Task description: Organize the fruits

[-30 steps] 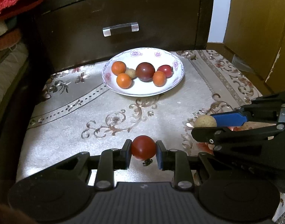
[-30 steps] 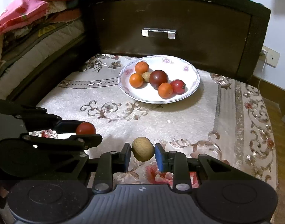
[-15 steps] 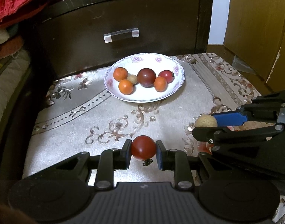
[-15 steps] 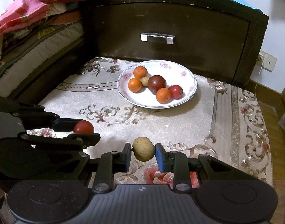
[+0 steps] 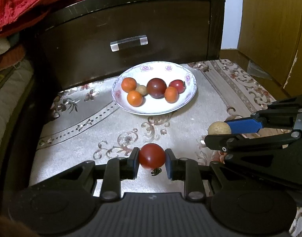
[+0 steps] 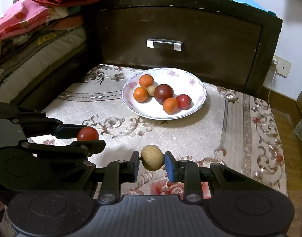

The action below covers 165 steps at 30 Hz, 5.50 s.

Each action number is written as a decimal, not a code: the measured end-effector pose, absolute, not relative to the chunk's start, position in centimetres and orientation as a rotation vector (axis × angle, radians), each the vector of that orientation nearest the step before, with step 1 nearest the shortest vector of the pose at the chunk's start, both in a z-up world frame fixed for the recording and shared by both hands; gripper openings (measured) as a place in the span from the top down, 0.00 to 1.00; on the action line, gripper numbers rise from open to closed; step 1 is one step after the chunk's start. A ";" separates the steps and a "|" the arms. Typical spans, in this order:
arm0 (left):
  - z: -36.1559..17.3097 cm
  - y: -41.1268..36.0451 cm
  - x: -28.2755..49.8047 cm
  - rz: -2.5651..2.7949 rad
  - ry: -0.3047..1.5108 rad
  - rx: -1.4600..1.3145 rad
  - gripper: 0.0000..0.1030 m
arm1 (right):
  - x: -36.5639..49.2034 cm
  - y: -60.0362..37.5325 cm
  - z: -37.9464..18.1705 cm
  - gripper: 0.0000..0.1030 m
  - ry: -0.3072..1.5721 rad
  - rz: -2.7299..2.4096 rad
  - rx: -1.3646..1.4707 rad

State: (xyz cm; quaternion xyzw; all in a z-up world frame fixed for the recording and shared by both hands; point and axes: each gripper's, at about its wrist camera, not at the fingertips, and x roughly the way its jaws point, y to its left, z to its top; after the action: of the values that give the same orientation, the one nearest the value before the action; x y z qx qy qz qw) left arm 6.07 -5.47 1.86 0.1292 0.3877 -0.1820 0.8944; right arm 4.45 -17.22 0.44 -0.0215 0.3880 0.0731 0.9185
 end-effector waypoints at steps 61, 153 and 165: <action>2.7 -7.2 12.5 -0.352 0.749 0.285 0.70 | 10.6 -19.1 1.0 0.74 0.755 0.124 -0.018; 1.0 -8.1 21.3 -0.390 0.744 0.160 0.67 | 18.4 -23.6 -1.4 0.62 0.679 0.124 0.093; 2.0 -7.6 19.0 -0.342 0.724 0.185 0.49 | 16.4 -23.2 -0.2 0.58 0.688 0.080 0.072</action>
State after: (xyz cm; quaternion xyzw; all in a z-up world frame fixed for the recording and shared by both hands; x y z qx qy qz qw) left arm 19.03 -7.57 2.04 0.0900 0.3518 -0.1663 0.9168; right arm 16.36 -23.16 -0.16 0.0351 0.3371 0.0394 0.9400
